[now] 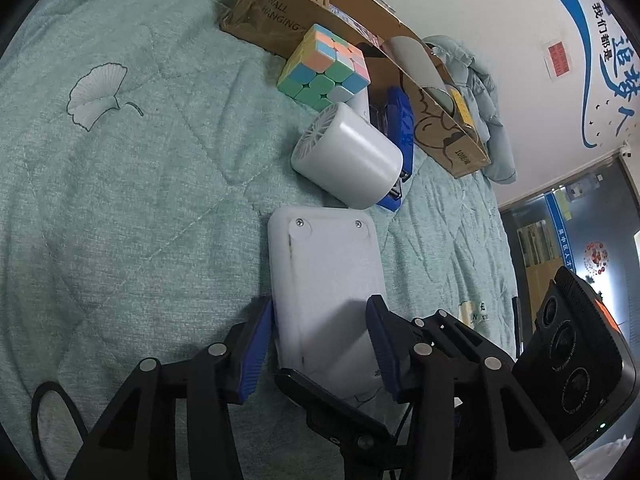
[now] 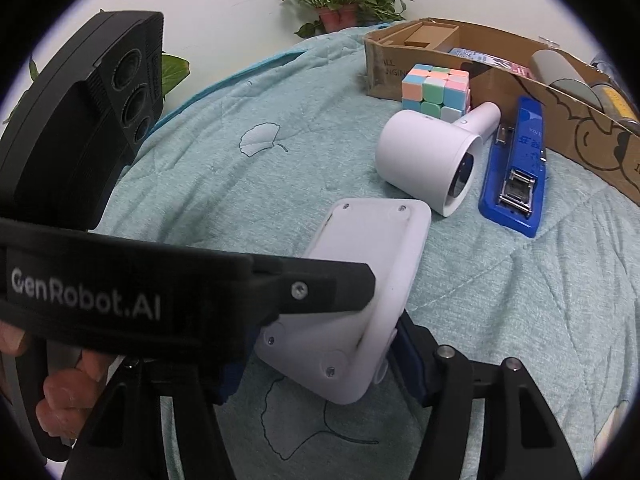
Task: Organize rigid objects
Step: 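Lift the white case with both grippers and carry it into the box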
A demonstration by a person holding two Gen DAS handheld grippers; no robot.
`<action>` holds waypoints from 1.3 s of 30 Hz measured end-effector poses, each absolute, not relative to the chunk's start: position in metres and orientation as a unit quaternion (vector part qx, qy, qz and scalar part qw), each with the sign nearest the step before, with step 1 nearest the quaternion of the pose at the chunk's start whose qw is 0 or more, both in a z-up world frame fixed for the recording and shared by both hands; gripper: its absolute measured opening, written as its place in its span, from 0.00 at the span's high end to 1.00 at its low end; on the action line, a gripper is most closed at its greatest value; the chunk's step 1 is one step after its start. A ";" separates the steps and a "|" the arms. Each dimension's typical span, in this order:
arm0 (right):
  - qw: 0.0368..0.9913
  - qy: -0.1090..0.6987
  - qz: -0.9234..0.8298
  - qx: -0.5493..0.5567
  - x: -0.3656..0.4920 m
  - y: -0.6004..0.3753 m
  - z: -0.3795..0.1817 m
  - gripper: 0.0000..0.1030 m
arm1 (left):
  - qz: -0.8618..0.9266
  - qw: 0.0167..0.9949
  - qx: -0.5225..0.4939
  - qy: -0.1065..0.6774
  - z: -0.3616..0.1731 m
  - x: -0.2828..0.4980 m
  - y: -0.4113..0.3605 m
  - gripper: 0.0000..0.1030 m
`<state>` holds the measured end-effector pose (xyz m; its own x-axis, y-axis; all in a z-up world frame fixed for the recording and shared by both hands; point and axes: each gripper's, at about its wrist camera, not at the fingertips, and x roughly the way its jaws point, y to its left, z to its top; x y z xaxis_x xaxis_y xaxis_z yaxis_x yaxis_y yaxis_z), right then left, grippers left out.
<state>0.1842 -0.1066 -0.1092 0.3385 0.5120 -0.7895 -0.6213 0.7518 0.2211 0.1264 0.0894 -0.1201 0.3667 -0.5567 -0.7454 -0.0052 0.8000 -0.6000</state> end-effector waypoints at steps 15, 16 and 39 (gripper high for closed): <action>0.842 0.454 0.274 -0.101 0.178 -0.129 -0.102 0.30 | -0.206 0.767 -0.278 0.540 -0.127 0.132 0.068 0.66; 0.842 0.454 0.274 -0.100 0.177 -0.129 -0.102 0.30 | -0.207 0.767 -0.278 0.540 -0.127 0.132 0.068 0.66; 0.879 0.394 0.261 -0.060 0.190 -0.127 -0.062 0.34 | -0.200 0.835 -0.226 0.460 -0.049 0.149 0.064 0.66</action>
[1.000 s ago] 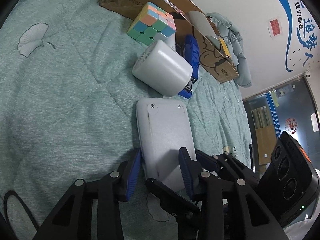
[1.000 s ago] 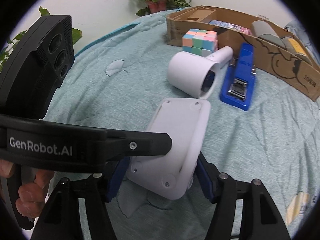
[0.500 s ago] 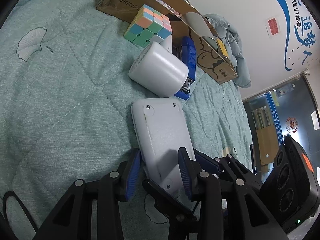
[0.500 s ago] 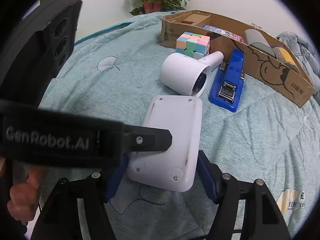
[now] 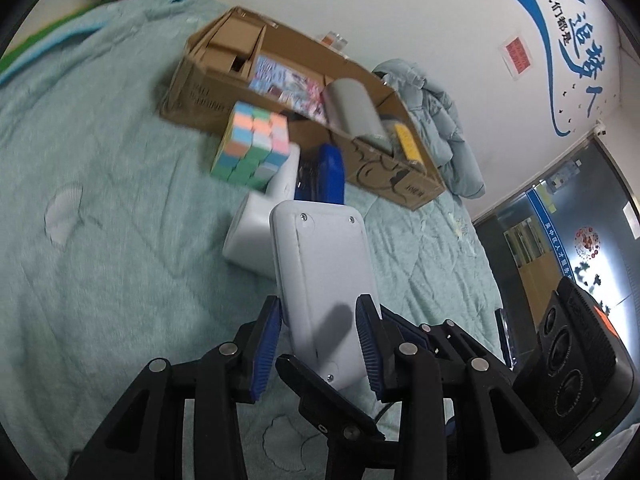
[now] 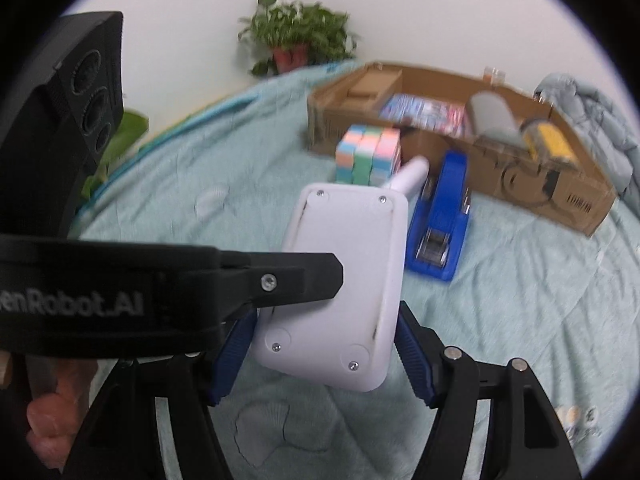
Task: Organize rigid objects
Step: 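Lift the white case with both grippers and carry it into the box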
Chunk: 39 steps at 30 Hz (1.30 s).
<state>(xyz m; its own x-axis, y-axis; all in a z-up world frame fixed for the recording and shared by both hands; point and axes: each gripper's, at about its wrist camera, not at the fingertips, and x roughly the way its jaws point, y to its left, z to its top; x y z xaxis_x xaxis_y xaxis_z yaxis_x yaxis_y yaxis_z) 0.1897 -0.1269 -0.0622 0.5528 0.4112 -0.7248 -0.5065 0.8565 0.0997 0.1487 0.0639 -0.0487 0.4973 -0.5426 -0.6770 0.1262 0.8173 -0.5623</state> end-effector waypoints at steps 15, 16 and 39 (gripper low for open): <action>0.914 0.323 0.243 -0.028 0.265 -0.114 0.001 0.36 | -0.207 0.874 -0.180 0.401 0.033 0.237 0.070 0.66; 0.915 0.323 0.243 -0.023 0.273 -0.113 0.003 0.36 | -0.204 0.876 -0.175 0.400 0.036 0.243 0.070 0.66; 0.850 0.471 0.231 0.061 0.440 -0.094 -0.047 0.34 | -0.169 0.836 -0.157 0.498 -0.027 0.431 0.074 0.66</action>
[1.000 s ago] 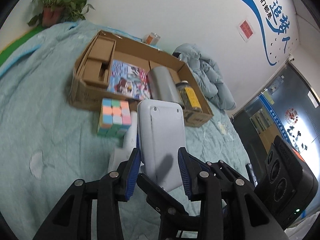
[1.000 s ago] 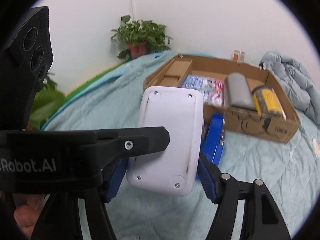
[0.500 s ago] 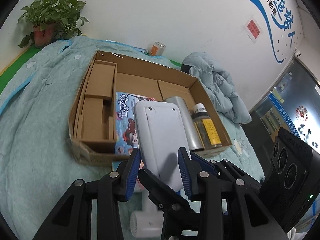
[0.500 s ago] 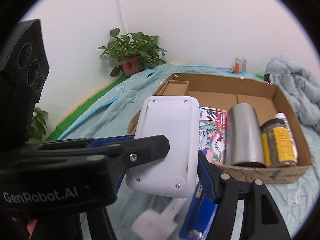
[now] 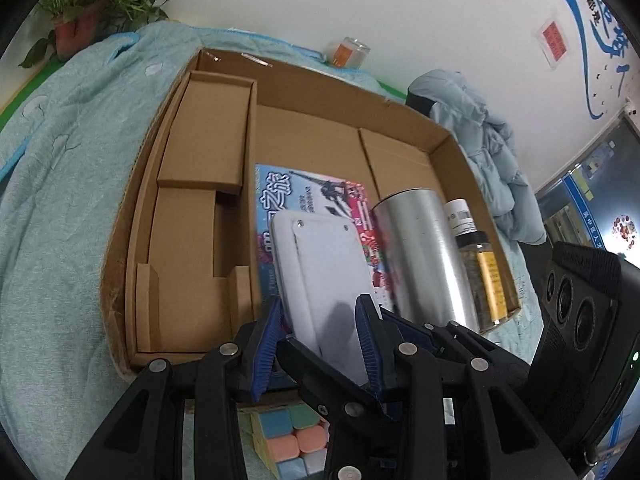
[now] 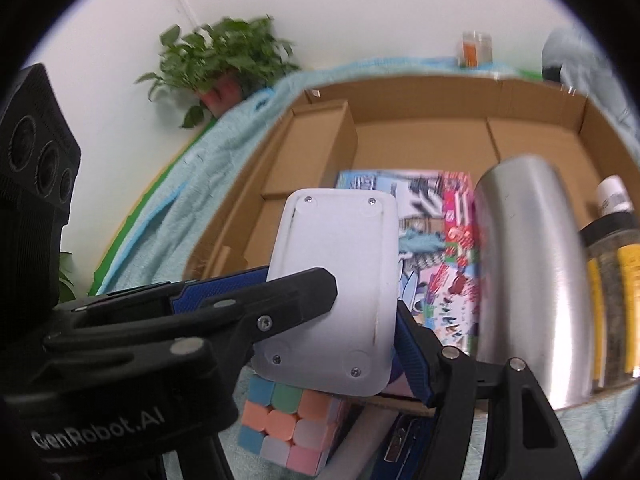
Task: Organize rigid objects
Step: 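Lift the white case with both grippers and carry it into the box, then lower the white case onto the game box and open both grippers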
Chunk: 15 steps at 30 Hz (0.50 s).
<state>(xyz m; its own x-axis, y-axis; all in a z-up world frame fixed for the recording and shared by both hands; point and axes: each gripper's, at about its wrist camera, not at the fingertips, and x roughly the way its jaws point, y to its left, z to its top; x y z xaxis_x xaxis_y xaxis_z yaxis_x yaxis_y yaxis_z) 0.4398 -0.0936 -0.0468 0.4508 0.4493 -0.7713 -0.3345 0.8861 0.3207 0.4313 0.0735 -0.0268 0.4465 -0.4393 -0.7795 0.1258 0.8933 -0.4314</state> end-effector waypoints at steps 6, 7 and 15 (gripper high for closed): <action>0.833 0.492 0.241 0.073 0.447 -0.102 -0.058 0.36 | -0.168 0.847 -0.165 0.476 -0.024 0.429 0.088 0.66; 0.835 0.489 0.238 0.079 0.445 -0.104 -0.056 0.36 | -0.168 0.849 -0.167 0.473 -0.022 0.426 0.089 0.66; 0.831 0.493 0.250 0.059 0.441 -0.098 -0.056 0.43 | -0.155 0.883 -0.140 0.419 0.006 0.381 0.092 0.57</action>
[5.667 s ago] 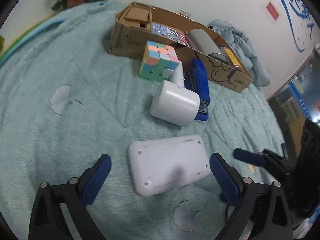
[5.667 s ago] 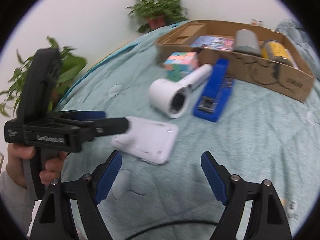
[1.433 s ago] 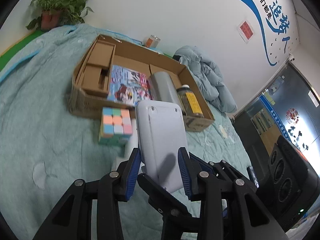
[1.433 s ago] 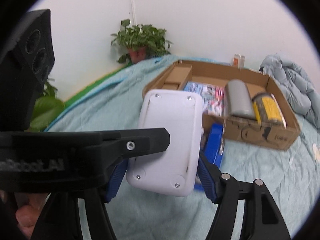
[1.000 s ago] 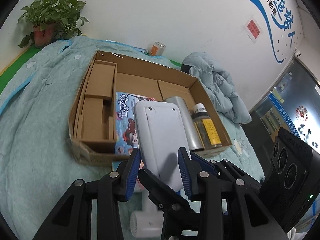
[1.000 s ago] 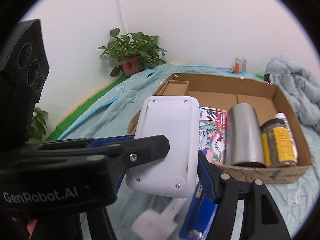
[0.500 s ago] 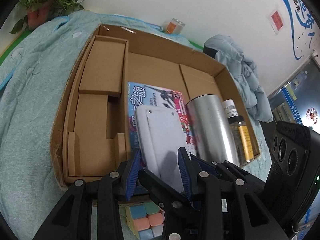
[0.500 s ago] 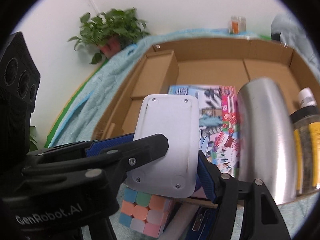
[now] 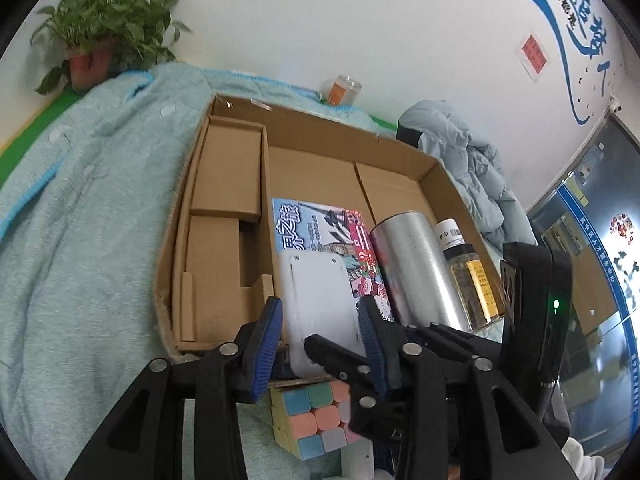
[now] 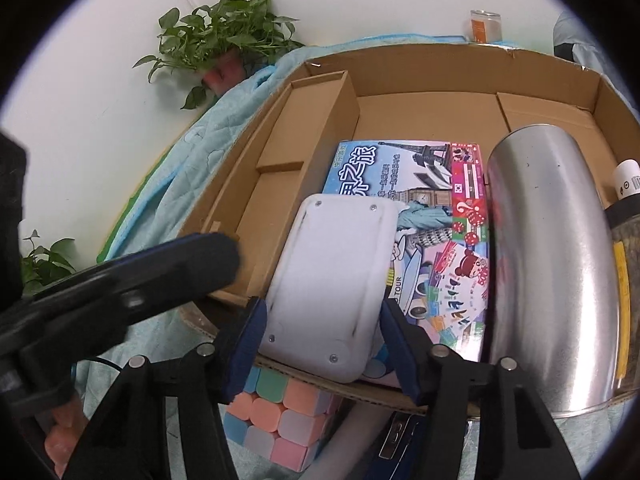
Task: Organize rigid objects
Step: 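Lower the white case onto the game box and open both grippers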
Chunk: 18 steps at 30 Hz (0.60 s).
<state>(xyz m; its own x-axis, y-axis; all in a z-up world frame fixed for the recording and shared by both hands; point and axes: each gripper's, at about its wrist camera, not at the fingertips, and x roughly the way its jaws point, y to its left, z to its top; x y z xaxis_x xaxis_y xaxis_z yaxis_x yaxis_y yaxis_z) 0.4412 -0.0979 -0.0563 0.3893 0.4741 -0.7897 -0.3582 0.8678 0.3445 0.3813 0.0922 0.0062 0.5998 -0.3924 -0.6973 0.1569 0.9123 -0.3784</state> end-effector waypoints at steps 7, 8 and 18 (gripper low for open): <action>0.916 0.351 0.193 -0.012 0.368 -0.123 -0.011 0.11 | -0.080 0.949 -0.081 0.295 0.035 0.301 0.092 0.00; 0.917 0.354 0.182 -0.015 0.360 -0.129 -0.012 0.11 | -0.078 0.947 -0.070 0.303 0.031 0.296 0.089 0.00; 0.906 0.395 0.152 -0.020 0.311 -0.163 -0.036 0.11 | -0.166 0.869 -0.188 0.427 -0.036 0.259 0.088 0.01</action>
<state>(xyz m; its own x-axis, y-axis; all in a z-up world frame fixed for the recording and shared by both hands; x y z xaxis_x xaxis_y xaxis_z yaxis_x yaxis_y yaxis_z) 0.3113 -0.1630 -0.0362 0.6417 0.2595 -0.7218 -0.2917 0.9529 0.0832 0.2595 0.0883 -0.0356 0.5807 -0.4493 -0.6789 0.1285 0.8741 -0.4685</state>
